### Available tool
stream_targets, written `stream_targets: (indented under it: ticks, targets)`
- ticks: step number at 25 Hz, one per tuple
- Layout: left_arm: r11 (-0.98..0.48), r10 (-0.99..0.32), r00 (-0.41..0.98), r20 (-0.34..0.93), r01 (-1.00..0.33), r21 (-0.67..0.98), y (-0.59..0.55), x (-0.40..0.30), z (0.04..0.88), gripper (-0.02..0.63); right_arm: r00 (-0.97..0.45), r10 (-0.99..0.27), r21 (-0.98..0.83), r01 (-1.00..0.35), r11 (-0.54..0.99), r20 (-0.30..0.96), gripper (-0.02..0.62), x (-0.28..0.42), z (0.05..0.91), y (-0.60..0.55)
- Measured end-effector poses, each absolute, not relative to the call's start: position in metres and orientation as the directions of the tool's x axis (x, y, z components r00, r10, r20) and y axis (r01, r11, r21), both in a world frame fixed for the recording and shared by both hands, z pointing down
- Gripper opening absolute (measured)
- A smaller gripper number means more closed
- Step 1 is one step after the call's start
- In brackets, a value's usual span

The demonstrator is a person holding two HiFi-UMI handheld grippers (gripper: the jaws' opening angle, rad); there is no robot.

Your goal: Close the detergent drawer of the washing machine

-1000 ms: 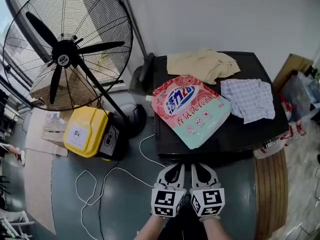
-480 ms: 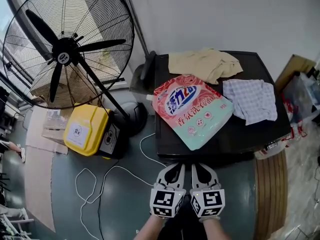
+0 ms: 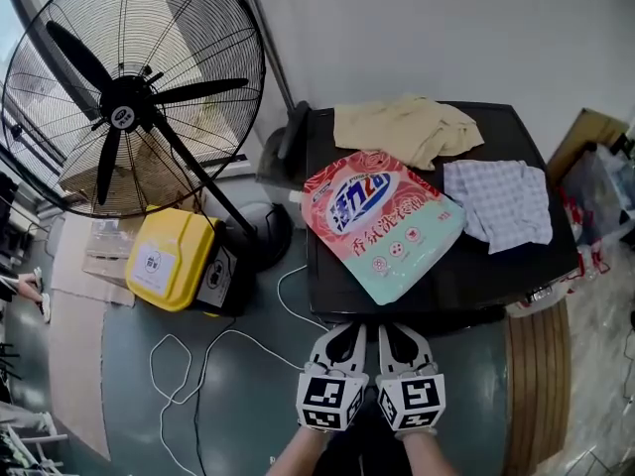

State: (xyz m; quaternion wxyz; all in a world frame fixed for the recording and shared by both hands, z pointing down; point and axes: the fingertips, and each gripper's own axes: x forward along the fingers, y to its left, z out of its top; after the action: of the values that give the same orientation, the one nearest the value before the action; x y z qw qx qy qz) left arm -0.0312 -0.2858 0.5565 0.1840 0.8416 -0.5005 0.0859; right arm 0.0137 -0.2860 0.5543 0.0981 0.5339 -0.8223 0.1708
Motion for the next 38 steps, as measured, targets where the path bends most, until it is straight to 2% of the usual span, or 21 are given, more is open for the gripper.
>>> stream_targets:
  ticks: [16,38]
  targets:
    - [-0.451,-0.805,0.488,0.338,-0.873,0.186,-0.284,-0.032,0.555,0.015,-0.435,-0.833,-0.181,-0.9,0.396,0.341,0.028,0.014,0.553,-0.284]
    - [-0.491,-0.813,0.502,0.296,-0.863,0.114,-0.255,-0.043,0.499,0.015,-0.378,-0.879,-0.15,-0.925,0.349,0.291,0.028,0.032,0.501,-0.256]
